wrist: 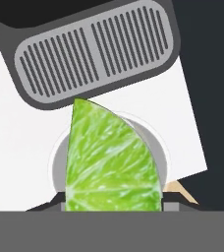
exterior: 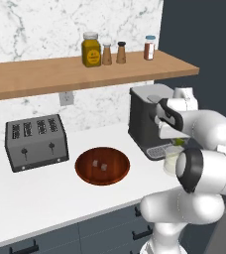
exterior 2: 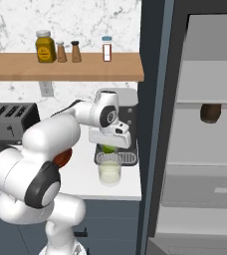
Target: Grab a lemon wedge from the fridge and one ice cube from the ice bowl, and put them in the glass of lemonade.
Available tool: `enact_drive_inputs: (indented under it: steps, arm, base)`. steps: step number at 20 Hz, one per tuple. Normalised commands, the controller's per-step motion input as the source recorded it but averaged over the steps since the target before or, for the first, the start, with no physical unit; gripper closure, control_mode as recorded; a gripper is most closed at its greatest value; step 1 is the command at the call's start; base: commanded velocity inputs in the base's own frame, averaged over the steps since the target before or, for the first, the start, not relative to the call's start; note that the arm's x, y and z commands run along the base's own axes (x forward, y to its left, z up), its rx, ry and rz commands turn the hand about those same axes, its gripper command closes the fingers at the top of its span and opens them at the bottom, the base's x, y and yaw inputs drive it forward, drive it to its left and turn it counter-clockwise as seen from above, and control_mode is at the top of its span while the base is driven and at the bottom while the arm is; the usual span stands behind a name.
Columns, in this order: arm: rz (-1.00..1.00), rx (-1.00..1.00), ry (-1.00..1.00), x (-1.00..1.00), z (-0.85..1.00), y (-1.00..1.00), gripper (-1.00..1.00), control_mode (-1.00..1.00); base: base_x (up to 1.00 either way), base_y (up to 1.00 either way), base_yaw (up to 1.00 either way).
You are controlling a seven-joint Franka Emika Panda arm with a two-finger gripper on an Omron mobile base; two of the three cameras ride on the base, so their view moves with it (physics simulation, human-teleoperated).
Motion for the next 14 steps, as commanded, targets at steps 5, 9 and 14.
enact_drive_inputs:
  steps: [5, 9, 14]
  arm:
    - [0.00, 0.00, 0.00, 0.00, -0.15, 0.00, 1.00, -1.00]
    - [0.00, 0.00, 0.00, 0.00, -0.04, -0.05, 1.00, -1.00]
    - [0.00, 0.00, 0.00, 0.00, 0.00, 0.00, 1.00, -1.00]
  base:
    - [0.00, 0.00, 0.00]
    - [0.00, 0.00, 0.00]
    - [0.00, 0.00, 0.00]
